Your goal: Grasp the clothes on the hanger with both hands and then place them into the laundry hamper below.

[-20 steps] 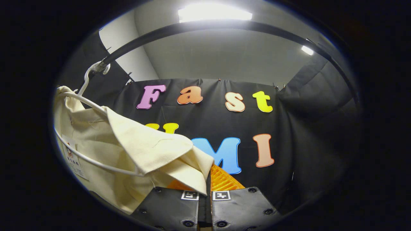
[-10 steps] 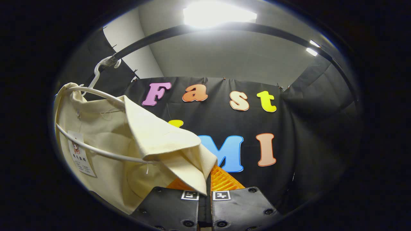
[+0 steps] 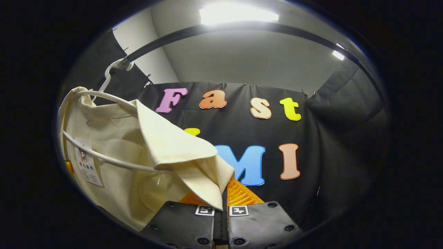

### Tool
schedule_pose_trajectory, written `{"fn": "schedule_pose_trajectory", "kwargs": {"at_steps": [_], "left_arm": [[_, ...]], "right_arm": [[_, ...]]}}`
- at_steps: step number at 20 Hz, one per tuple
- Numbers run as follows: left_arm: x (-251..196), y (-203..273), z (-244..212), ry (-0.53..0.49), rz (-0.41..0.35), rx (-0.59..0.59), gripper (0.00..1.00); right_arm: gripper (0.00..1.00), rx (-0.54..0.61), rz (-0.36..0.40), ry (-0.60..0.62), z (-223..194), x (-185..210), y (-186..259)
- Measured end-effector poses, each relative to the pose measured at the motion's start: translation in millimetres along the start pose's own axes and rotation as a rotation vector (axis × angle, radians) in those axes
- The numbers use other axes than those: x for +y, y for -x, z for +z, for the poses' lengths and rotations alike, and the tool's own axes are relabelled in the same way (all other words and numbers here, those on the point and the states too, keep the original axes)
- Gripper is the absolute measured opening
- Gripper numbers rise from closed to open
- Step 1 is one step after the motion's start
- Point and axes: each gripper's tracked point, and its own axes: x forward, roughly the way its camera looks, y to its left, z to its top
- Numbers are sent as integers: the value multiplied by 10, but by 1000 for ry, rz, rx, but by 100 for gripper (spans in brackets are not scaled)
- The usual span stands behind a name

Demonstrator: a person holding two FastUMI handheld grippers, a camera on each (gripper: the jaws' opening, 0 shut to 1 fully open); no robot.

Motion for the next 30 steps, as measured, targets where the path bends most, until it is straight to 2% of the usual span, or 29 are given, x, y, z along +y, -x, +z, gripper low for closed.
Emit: {"fn": "schedule_pose_trajectory", "kwargs": {"at_steps": [3, 7, 8, 9, 12, 14, 15, 18, 20, 25, 28, 30], "left_arm": [[84, -118, -90, -11, 41, 22, 92], [274, -110, -116, -34, 60, 39, 31], [312, -75, -71, -38, 51, 30, 8], [358, -50, -31, -47, 44, 19, 5], [702, 121, 198, -113, 79, -23, 2], [875, 160, 345, -120, 63, -37, 2], [943, 163, 395, -123, 57, -43, 2], [1261, 94, 651, -180, 112, -75, 2], [1374, 0, 847, -201, 119, -104, 2], [1481, -134, 1130, -161, 90, -154, 2], [1448, -156, 1378, -125, 67, -214, 3], [1415, -255, 1399, -128, 58, -216, 2]], "right_arm": [[2, 0, 17, -2, -18, 36, -37], [2, -4, 29, 1, -41, 44, -78], [2, -5, 27, 2, -44, 38, -93], [2, -7, 25, 0, -40, 24, -114], [2, -12, 12, -20, -21, -42, -204], [2, -18, -2, -33, 18, -108, -275], [2, -21, -5, -38, 27, -136, -316], [2, -15, -3, -71, 49, -162, -430], [2, -6, 6, -80, 56, -158, -526], [2, 74, 79, -199, -48, -9, -762], [2, 61, 76, -280, 68, -42, -861], [2, 89, 87, -278, -37, 9, -951]]}}
